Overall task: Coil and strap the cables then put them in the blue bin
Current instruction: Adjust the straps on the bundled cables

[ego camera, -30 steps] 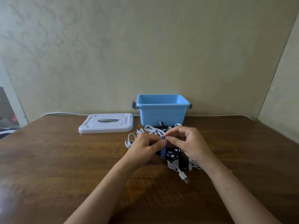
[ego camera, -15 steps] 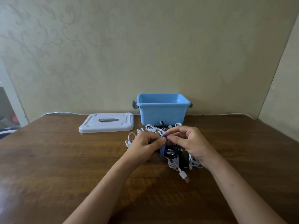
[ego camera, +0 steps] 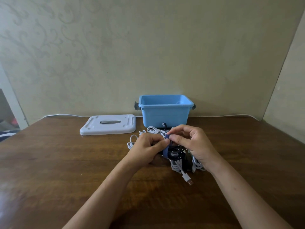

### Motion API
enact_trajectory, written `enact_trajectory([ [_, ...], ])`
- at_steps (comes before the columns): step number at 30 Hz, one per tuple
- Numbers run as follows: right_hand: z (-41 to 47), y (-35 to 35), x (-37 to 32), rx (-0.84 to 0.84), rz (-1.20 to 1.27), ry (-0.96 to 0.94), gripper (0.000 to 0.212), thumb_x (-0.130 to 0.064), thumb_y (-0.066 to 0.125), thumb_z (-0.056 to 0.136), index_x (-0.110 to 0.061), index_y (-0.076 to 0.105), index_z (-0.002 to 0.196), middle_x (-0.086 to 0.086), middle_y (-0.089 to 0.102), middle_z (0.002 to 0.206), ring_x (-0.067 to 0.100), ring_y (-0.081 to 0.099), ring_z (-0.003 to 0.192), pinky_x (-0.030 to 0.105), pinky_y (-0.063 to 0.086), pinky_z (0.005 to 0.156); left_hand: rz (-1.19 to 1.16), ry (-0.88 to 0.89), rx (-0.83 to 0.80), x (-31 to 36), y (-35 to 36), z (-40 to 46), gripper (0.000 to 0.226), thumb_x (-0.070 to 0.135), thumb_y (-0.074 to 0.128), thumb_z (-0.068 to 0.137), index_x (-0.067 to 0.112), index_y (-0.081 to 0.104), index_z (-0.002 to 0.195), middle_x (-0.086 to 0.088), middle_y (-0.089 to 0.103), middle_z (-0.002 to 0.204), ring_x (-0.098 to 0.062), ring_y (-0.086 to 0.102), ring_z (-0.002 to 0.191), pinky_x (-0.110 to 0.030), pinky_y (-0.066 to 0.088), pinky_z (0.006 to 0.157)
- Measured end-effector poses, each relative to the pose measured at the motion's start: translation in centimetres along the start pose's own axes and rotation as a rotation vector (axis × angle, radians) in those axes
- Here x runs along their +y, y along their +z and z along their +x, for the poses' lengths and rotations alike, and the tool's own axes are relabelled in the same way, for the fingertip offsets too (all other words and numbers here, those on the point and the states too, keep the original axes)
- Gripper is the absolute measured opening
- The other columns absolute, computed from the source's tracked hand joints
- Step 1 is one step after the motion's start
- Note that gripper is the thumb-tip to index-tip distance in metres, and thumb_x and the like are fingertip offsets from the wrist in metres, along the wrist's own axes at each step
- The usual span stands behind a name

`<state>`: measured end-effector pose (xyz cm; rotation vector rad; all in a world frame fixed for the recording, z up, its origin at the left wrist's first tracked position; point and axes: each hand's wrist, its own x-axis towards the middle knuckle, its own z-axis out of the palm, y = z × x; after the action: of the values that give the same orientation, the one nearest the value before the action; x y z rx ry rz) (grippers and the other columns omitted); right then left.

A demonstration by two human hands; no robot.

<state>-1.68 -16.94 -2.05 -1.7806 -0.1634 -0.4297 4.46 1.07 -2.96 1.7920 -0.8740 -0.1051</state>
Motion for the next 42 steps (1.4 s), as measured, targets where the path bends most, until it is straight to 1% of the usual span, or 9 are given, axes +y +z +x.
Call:
enact_trajectory([
  [3,0.01,0.03,0.21,0.021,0.023,0.034,0.007,-0.013,0.073,0.091,-0.015,0.078,0.096,0.005,0.077,0.098,0.021,0.073,0.098,0.042,0.06,0.091,-0.011,-0.009,-0.016,0.15,-0.07,-0.08,0.031,0.028,0.06,0.099,0.019,0.069,0.071,-0.003,0.055,0.056,-0.015,0.045,0.049,-0.025,0.032,0.047],
  [7,-0.01,-0.07,0.21,0.023,0.049,0.049,0.008,-0.013,0.075,0.089,-0.014,0.079,0.097,0.005,0.077,0.099,0.021,0.073,0.1,0.046,0.06,0.092,-0.019,-0.019,-0.015,0.01,-0.19,-0.09,0.035,0.029,0.059,0.099,0.003,0.069,0.079,-0.018,0.054,0.06,-0.022,0.044,0.051,-0.03,0.031,0.048],
  [11,-0.01,-0.04,0.17,0.02,0.024,0.017,0.009,-0.011,0.076,0.087,-0.015,0.08,0.094,0.006,0.077,0.099,0.023,0.073,0.101,0.048,0.06,0.091,-0.028,-0.025,-0.012,-0.03,-0.21,-0.1,0.035,0.03,0.06,0.099,0.001,0.07,0.082,-0.025,0.054,0.062,-0.023,0.043,0.052,-0.03,0.03,0.048],
  [17,-0.03,-0.12,0.06,-0.029,-0.025,-0.031,0.011,-0.006,0.073,0.089,-0.013,0.078,0.096,0.003,0.079,0.095,0.019,0.075,0.095,0.038,0.061,0.086,-0.037,-0.023,-0.009,0.01,-0.29,-0.07,0.033,0.029,0.06,0.099,0.001,0.07,0.085,-0.03,0.055,0.065,-0.023,0.045,0.051,-0.03,0.032,0.048],
  [22,-0.06,-0.27,-0.09,-0.062,-0.075,-0.039,0.014,-0.002,0.072,0.089,-0.013,0.078,0.095,0.001,0.079,0.092,0.016,0.076,0.092,0.028,0.06,0.08,-0.037,-0.018,-0.028,0.09,-0.27,-0.17,0.03,0.026,0.06,0.099,0.005,0.07,0.08,-0.017,0.054,0.059,-0.021,0.045,0.05,-0.026,0.033,0.045],
  [30,0.04,-0.84,-0.37,-0.057,-0.101,-0.034,0.012,-0.015,0.077,0.082,-0.017,0.078,0.094,0.004,0.079,0.09,0.019,0.076,0.091,0.04,0.061,0.087,0.004,0.021,-0.015,0.21,-0.12,-0.17,0.03,0.029,0.061,0.099,0.01,0.07,0.076,-0.028,0.056,0.065,-0.022,0.045,0.052,-0.033,0.033,0.051],
  [36,-0.03,-0.64,-0.47,-0.066,-0.081,-0.03,0.013,-0.003,0.071,0.089,-0.012,0.079,0.095,0.005,0.079,0.094,0.019,0.076,0.094,0.033,0.061,0.085,0.028,0.036,0.02,-0.02,-0.32,-0.02,0.03,0.028,0.062,0.098,0.01,0.068,0.074,-0.025,0.057,0.063,-0.021,0.046,0.052,-0.033,0.034,0.052],
  [39,-0.04,-0.88,-0.72,-0.041,0.05,0.005,0.016,-0.016,0.074,0.087,-0.004,0.078,0.097,0.012,0.078,0.093,0.027,0.075,0.093,0.036,0.061,0.087,0.09,0.039,0.03,-0.02,-0.14,0.01,0.028,0.027,0.063,0.097,0.01,0.068,0.075,-0.016,0.062,0.063,-0.017,0.049,0.054,-0.033,0.037,0.053],
  [42,0.06,-0.79,-0.66,-0.021,0.026,0.056,0.016,-0.018,0.078,0.084,-0.005,0.079,0.094,0.011,0.078,0.09,0.024,0.076,0.089,0.034,0.061,0.084,0.148,0.017,0.036,-0.15,0.38,-0.01,0.019,0.03,0.064,0.096,0.022,0.064,0.078,0.002,0.065,0.059,-0.011,0.052,0.052,-0.032,0.041,0.051],
])
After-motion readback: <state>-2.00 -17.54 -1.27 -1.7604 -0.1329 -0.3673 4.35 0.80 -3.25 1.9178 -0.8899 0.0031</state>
